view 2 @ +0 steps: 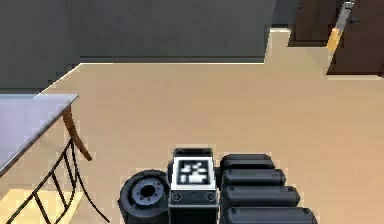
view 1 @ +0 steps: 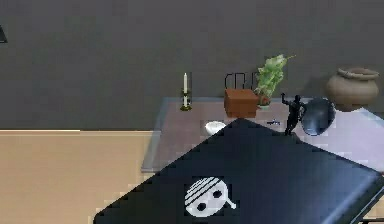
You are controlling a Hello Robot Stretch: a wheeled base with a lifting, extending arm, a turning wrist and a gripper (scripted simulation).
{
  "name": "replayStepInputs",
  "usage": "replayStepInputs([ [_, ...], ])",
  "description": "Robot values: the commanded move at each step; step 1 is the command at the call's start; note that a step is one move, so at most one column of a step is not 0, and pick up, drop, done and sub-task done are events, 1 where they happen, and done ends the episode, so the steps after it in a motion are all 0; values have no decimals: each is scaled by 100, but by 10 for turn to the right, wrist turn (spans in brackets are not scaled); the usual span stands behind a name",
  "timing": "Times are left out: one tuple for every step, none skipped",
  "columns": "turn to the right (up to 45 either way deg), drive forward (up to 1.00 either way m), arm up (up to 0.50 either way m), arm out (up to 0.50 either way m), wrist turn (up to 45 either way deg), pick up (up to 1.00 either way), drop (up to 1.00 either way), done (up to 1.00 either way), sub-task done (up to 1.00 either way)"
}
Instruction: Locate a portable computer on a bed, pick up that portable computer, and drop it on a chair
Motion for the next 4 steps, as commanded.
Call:
replayStepInputs([
  [450,0,0,0,0,0,0,0,0],
  [270,0,0,0,0,0,0,0,0],
  [0,70,0,0,0,0,0,0,0],
  [-60,0,0,0,0,0,0,0,0],
])
